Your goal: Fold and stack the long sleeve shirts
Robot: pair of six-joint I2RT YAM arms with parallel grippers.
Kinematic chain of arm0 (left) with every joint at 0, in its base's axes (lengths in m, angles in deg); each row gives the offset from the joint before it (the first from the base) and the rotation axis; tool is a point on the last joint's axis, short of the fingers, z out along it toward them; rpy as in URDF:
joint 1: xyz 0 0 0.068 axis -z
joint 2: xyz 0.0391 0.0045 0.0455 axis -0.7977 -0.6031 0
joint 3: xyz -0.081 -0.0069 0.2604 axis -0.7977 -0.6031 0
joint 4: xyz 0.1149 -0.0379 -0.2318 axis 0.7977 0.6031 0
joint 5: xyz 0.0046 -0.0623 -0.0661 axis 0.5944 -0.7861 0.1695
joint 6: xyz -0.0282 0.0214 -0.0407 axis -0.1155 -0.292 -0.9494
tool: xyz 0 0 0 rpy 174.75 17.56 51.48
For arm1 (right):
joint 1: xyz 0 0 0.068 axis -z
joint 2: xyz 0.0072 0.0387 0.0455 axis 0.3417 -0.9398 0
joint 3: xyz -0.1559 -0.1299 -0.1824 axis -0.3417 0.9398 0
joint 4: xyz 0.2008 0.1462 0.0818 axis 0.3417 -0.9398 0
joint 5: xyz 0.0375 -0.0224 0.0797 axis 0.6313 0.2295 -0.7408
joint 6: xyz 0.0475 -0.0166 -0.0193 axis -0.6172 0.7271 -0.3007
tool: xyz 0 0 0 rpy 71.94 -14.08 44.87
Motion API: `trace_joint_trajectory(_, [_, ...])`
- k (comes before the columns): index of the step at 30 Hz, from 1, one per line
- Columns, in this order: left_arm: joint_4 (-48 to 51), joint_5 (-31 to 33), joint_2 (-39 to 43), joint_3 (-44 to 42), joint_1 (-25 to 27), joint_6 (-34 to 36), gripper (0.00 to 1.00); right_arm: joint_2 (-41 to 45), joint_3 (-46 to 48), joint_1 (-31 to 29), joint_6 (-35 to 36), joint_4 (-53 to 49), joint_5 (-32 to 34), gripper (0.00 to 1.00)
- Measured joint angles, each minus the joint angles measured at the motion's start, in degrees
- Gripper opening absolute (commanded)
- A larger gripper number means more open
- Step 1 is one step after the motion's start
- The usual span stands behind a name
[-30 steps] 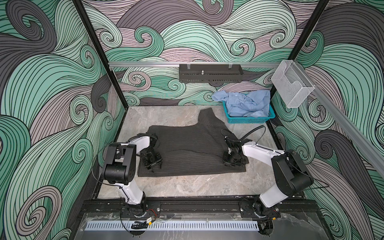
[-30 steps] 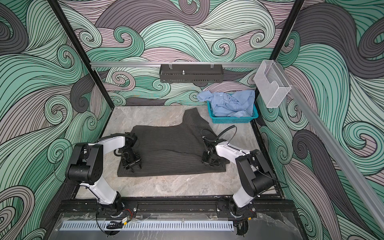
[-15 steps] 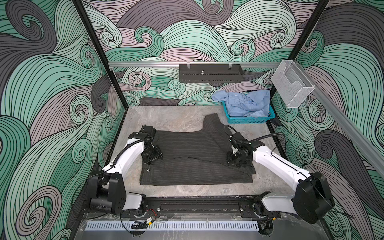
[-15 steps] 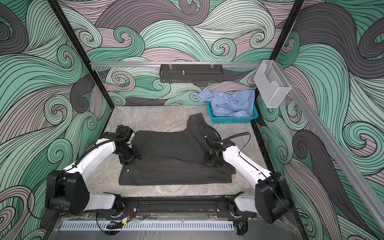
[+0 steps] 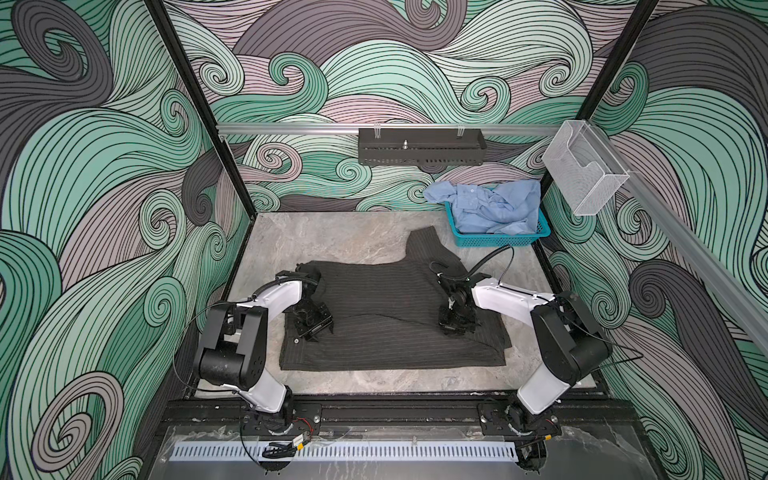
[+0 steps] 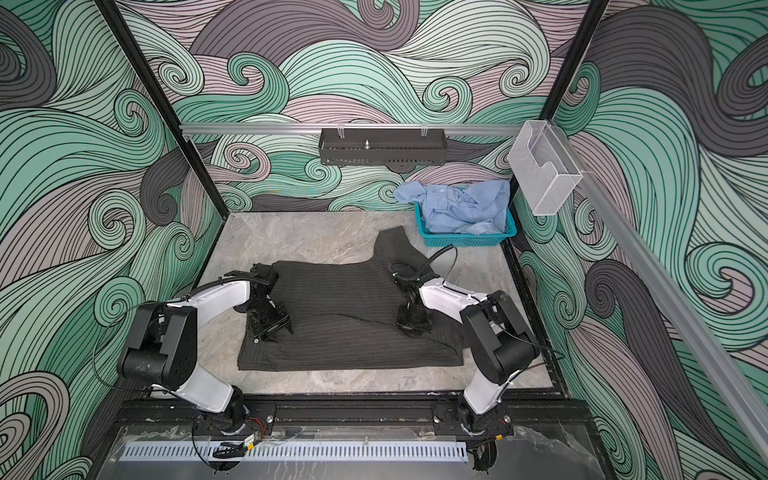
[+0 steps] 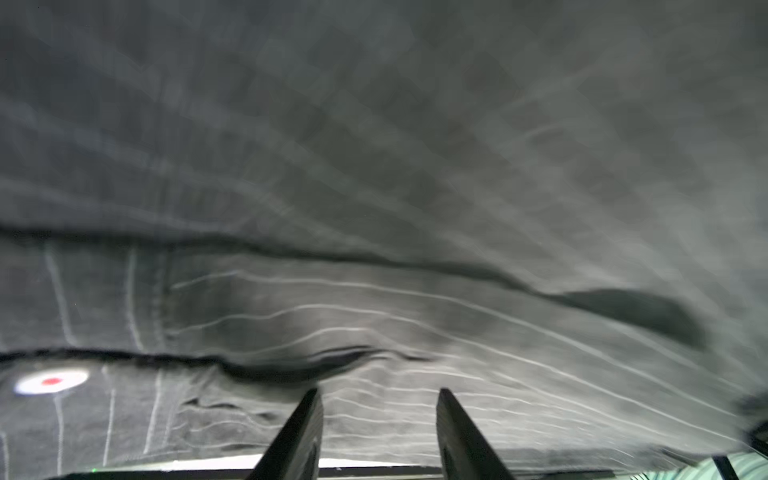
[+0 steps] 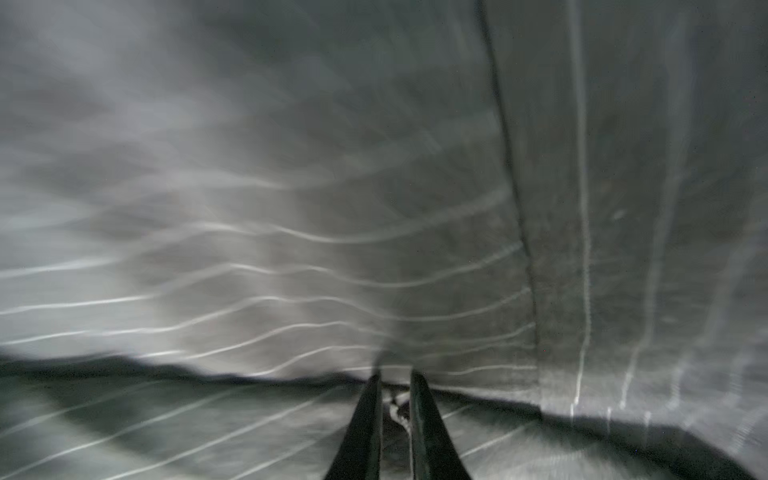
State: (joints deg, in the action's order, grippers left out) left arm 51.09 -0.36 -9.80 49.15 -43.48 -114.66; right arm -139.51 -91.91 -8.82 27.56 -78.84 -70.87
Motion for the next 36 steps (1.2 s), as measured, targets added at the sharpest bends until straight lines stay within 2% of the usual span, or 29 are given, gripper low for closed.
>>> trace_joint_trajectory(6, [0.7, 0.7, 3.6, -5.9, -1.3, -0.5, 0.48, 3.4, 3.5, -0.2, 0.1, 1.9, -0.4, 0.17])
trace_joint_trajectory(9, [1.7, 0.9, 6.6, -4.8, -2.0, -0.4, 0.49, 5.4, 3.3, -0.2, 0.6, -0.2, -0.1, 0.23])
trace_joint_trajectory(12, [4.3, 1.6, 9.4, 1.9, -2.3, 0.1, 0.52, 7.4, -1.8, -0.1, 2.1, -4.1, 1.8, 0.33])
trace_joint_trajectory(16, [5.5, 3.3, 7.1, 19.2, -3.4, 3.0, 0.56, 6.2, -16.2, 1.5, 4.9, -6.5, 5.1, 0.43])
trace_joint_trajectory(19, [5.7, 4.2, 1.5, 30.8, -6.1, 5.5, 0.57, 2.3, -26.4, 3.8, 6.4, -7.6, 6.8, 0.46])
trace_joint_trajectory(23, [6.7, 4.9, -10.9, 43.6, -9.8, 8.4, 0.56, -6.4, -37.6, 6.5, 8.3, -9.0, 8.6, 0.48])
trace_joint_trajectory(28, [8.8, 6.6, -26.7, 54.3, -12.1, 10.9, 0.56, -17.5, -49.3, 9.3, 11.2, -11.7, 9.0, 0.49])
trace_joint_trajectory(32, [11.3, 7.6, -36.6, 62.4, -12.4, 12.9, 0.55, -22.3, -54.0, 10.9, 12.8, -12.9, 8.9, 0.49])
trace_joint_trajectory(36, [13.0, 8.0, -43.3, 70.9, -12.4, 15.0, 0.55, -23.5, -55.8, 11.8, 13.2, -13.7, 8.5, 0.50])
